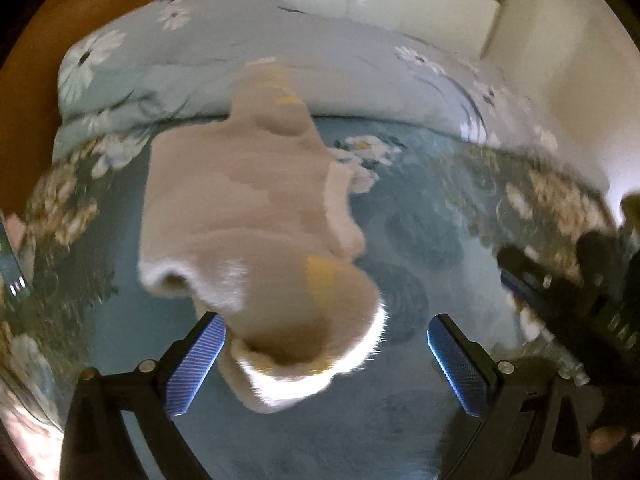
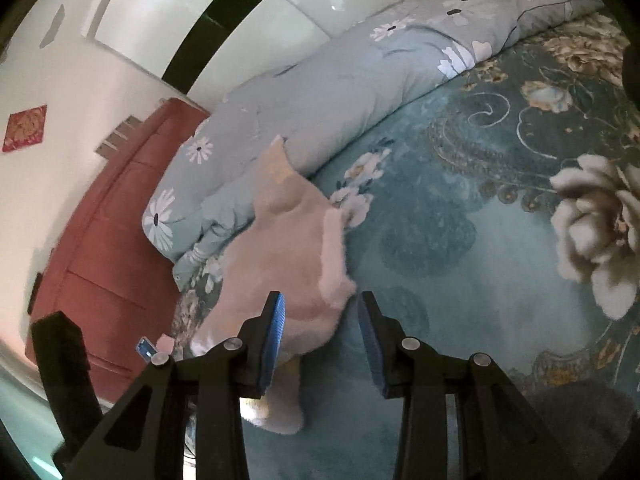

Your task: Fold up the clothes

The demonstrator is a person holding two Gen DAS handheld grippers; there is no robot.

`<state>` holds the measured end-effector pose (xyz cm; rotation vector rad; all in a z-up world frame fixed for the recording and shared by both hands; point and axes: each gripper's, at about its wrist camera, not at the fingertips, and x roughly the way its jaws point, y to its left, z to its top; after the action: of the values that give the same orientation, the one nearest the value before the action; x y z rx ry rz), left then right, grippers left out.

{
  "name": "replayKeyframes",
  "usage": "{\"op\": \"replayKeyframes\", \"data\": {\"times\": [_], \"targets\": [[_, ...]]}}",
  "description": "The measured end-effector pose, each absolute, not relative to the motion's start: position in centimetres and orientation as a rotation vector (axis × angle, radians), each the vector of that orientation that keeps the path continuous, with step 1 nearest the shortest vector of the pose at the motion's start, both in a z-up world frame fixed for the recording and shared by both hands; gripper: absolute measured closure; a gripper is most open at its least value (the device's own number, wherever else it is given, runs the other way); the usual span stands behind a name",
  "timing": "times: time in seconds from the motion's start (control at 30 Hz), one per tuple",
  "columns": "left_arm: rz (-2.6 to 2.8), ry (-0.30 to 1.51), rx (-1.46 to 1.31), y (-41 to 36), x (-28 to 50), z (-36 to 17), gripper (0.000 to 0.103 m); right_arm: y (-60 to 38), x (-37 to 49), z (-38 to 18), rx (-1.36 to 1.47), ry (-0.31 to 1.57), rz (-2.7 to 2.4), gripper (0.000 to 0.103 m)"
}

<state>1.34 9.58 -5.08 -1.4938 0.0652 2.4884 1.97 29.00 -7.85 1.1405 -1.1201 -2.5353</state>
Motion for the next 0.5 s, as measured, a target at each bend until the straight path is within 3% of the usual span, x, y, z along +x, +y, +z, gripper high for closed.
{"op": "replayKeyframes", "data": {"times": [0.2,0.27,0.3,0.33,0.47,0.5], "targets": [[2.552,0.476,-1.437,11.6,2.2,-7.2,0.0,31.2,2.3,-9.3,1.125,-1.312,-2.476,0.062],[2.579,0.55,-1.447,11.0,2.1,-7.7,0.007,31.5,2.2,-9.6,1.127,-1.34,-2.467,0.059],[2.583,0.554,-1.466,10.7,1.8,-7.8,0.015,31.5,2.2,-9.7,1.131,-1.344,-2.464,0.059],[2.583,0.541,-1.478,10.2,1.5,-7.9,0.029,31.5,2.1,-9.7,1.135,-1.343,-2.462,0.059],[2.581,0.41,-1.496,9.0,1.2,-7.9,0.057,31.2,1.9,-9.6,1.16,-1.317,-2.459,0.059],[2.585,0.376,-1.49,8.7,1.3,-7.8,0.071,31.1,2.0,-9.5,1.162,-1.309,-2.464,0.059]]}}
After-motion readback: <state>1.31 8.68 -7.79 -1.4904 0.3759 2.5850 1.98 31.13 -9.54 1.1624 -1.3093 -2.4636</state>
